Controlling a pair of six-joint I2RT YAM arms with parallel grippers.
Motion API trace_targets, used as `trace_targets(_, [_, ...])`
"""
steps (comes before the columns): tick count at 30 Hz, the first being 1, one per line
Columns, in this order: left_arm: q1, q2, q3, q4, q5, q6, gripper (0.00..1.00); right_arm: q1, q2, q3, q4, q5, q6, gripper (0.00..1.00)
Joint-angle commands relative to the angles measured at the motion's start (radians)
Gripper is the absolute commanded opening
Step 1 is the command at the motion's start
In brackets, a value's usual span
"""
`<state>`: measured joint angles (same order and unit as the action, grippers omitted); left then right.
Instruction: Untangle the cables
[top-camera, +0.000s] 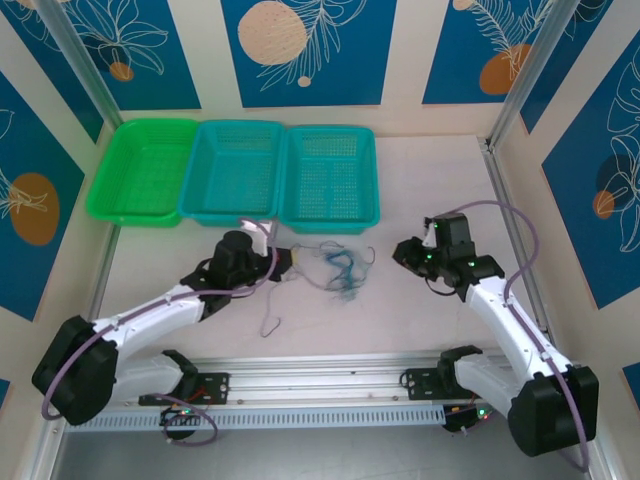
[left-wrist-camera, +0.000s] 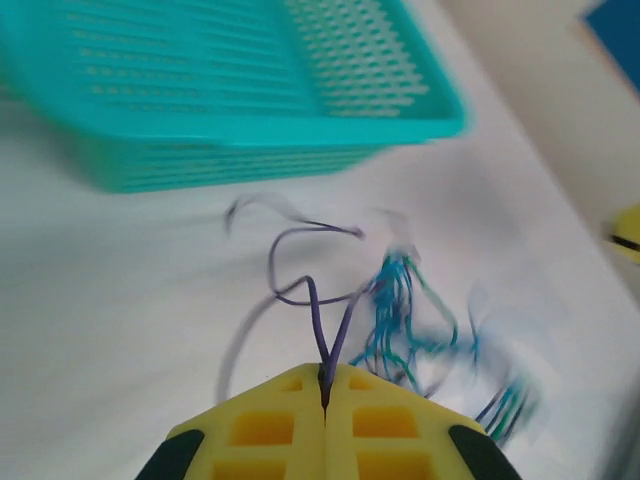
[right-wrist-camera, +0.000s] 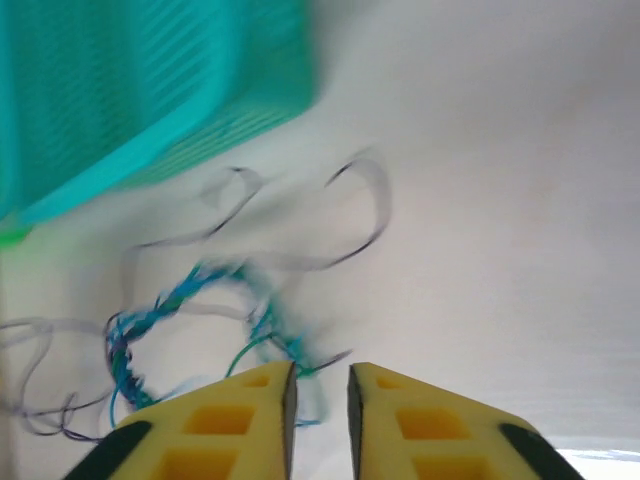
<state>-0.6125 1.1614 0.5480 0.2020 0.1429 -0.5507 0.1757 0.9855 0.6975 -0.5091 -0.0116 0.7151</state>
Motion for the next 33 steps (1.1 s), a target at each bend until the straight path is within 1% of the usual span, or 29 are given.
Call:
trace_targets(1, [0.025, -0.033, -0.017, -0.138, -0.101, 0.045, 0.0, -0.018, -0.001, -0.009, -0.082, 0.115, 0.015, 0.27])
trace_targets(3, [0.028, -0.044, -0.02, -0.171, -0.13, 0.052, 0.0, -0.025, 0.001, -0.001, -0.099, 0.127, 0.024, 0.25])
trace_targets(4, [0.029, -0.046, -0.021, -0.18, -0.131, 0.056, 0.0, -0.026, -0.004, 0.004, -0.098, 0.108, 0.019, 0.24])
trace_targets(5, [0.029, -0.046, -0.025, -0.176, -0.118, 0.061, 0.0, -0.022, -0.01, 0.004, -0.077, 0.056, -0.001, 0.24])
trace_targets(6, [0.029, -0.042, -0.03, -0.162, -0.089, 0.065, 0.0, -0.009, -0.02, -0.004, -0.033, -0.033, -0.029, 0.25])
trace_targets(7, [0.028, -0.034, -0.035, -0.148, -0.058, 0.067, 0.0, 0.02, -0.026, -0.017, 0.025, -0.119, -0.036, 0.29])
trace_targets(8, [0.029, -0.026, -0.037, -0.14, -0.036, 0.067, 0.0, 0.062, -0.03, -0.029, 0.079, -0.174, -0.033, 0.35])
trace_targets(9, [0.029, -0.015, -0.036, -0.139, -0.026, 0.064, 0.0, 0.132, -0.027, -0.035, 0.139, -0.198, -0.028, 0.42])
trace_targets(10, [0.028, -0.009, -0.037, -0.142, -0.026, 0.06, 0.0, 0.223, -0.016, -0.031, 0.179, -0.177, -0.026, 0.48])
trace_targets(11, [0.027, -0.006, -0.04, -0.141, -0.027, 0.058, 0.0, 0.31, 0.004, -0.015, 0.199, -0.123, -0.03, 0.52])
trace_targets(13, [0.027, -0.016, -0.049, -0.135, -0.031, 0.054, 0.0, 0.491, 0.094, 0.045, 0.213, -0.005, -0.048, 0.58])
trace_targets(15, [0.025, -0.031, -0.053, -0.13, -0.024, 0.055, 0.0, 0.589, 0.218, 0.12, 0.22, 0.029, -0.032, 0.59])
trace_targets(17, [0.026, -0.049, -0.055, -0.132, -0.02, 0.056, 0.0, 0.646, 0.354, 0.193, 0.248, 0.014, -0.001, 0.63])
trace_targets(19, [0.025, -0.07, -0.055, -0.134, -0.013, 0.055, 0.0, 0.682, 0.483, 0.249, 0.298, 0.002, 0.032, 0.76])
trace_targets(21, [0.025, -0.087, -0.056, -0.134, 0.0, 0.054, 0.0, 0.695, 0.585, 0.285, 0.35, -0.007, 0.05, 0.82])
trace_targets(23, [0.025, -0.102, -0.054, -0.146, 0.016, 0.052, 0.0, 0.696, 0.676, 0.334, 0.35, -0.003, 0.054, 0.83])
trace_targets(24, [0.025, -0.111, -0.055, -0.156, 0.021, 0.052, 0.0, 0.696, 0.718, 0.36, 0.346, -0.005, 0.045, 0.82])
trace_targets(25, [0.025, -0.122, -0.057, -0.164, 0.023, 0.054, 0.0, 0.696, 0.753, 0.383, 0.34, -0.009, 0.043, 0.78])
trace_targets(26, [0.025, -0.132, -0.061, -0.171, 0.019, 0.055, 0.0, 0.694, 0.778, 0.397, 0.339, -0.021, 0.041, 0.71])
trace_targets(27, [0.025, -0.145, -0.063, -0.186, 0.012, 0.06, 0.0, 0.689, 0.798, 0.407, 0.34, -0.034, 0.041, 0.6])
trace_targets(28, [0.025, -0.159, -0.065, -0.204, 0.001, 0.065, 0.0, 0.683, 0.806, 0.411, 0.328, -0.027, 0.046, 0.44])
trace_targets(30, [0.027, -0.185, -0.06, -0.257, -0.034, 0.075, 0.0, 0.665, 0.794, 0.398, 0.291, 0.02, 0.057, 0.15])
trace_targets(31, [0.027, -0.202, -0.056, -0.292, -0.068, 0.075, 0.0, 0.652, 0.772, 0.378, 0.271, 0.051, 0.065, 0.02])
trace_targets(33, [0.031, -0.238, -0.053, -0.37, -0.157, 0.06, 0.0, 0.609, 0.706, 0.311, 0.257, 0.093, 0.08, 0.0])
